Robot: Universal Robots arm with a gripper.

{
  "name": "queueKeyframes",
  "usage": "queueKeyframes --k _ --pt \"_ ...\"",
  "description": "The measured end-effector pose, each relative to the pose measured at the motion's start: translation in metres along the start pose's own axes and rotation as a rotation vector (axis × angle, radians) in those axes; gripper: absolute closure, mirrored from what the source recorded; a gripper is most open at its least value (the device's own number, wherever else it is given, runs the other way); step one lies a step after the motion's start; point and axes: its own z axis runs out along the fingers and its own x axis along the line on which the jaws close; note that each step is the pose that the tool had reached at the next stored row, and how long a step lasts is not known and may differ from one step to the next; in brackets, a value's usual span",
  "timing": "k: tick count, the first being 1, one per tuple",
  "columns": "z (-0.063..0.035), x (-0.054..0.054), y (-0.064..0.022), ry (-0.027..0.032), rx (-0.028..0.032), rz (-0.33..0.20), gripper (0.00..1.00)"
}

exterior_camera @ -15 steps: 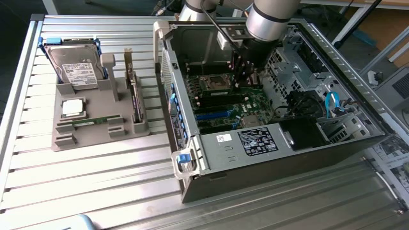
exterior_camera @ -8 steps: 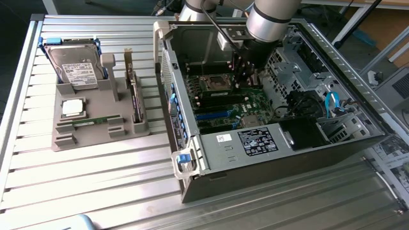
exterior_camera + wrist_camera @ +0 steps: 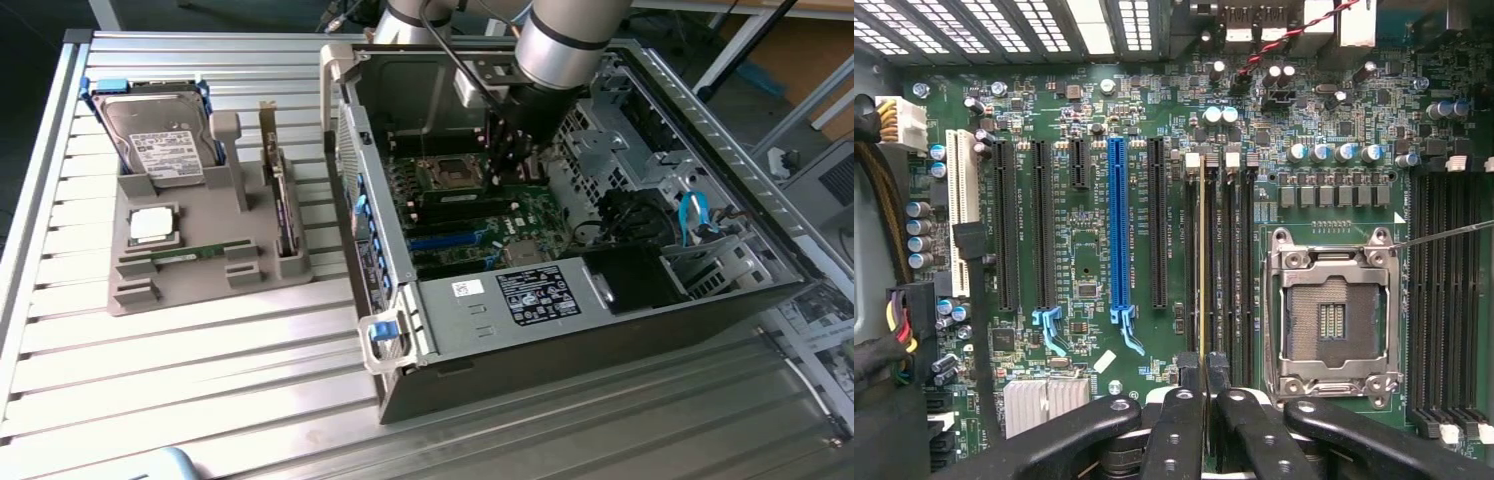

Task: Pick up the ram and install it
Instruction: 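Insert the ram into the slot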

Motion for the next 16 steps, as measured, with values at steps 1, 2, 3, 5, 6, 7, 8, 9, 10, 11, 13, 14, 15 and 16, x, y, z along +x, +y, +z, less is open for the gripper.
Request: queueKeyframes --k 1,2,3,5,6,7,8,9,10,11,13,14,15,16 --pt "0.0000 0.0000 0.0000 0.0000 0.0000 0.000 0.88" --pt "0.0000 0.0000 0.0000 0.0000 0.0000 0.000 0.88" --pt "0.0000 0.0000 0.0000 0.0000 0.0000 0.000 0.88" --pt "0.0003 0.0001 0.0000 0.0000 0.0000 0.000 0.88" --pt "0.0007 0.0001 0.0000 0.0000 0.0000 0.000 0.88" --pt "0.0010 0.0001 0.0000 0.0000 0.0000 0.000 0.88" --pt "0.0016 0.0001 0.0000 0.0000 0.0000 0.000 0.88" --pt "0.0021 0.0001 0.0000 -0.0001 0.0000 0.000 0.88" --pt "0.0026 0.0001 0.0000 0.0001 0.0000 0.000 0.88" --pt "0.0029 0.0001 0.0000 0.0001 0.0000 0.000 0.88" --pt "0.0030 0.0001 0.0000 0.0003 -0.0001 0.000 0.88" --pt "0.0030 0.0001 0.0000 0.0003 -0.0001 0.000 0.88" --pt "0.0031 0.0001 -0.0001 0.0000 0.0000 0.000 0.88" --pt "0.0031 0.0001 0.0000 0.0001 0.0000 0.000 0.88"
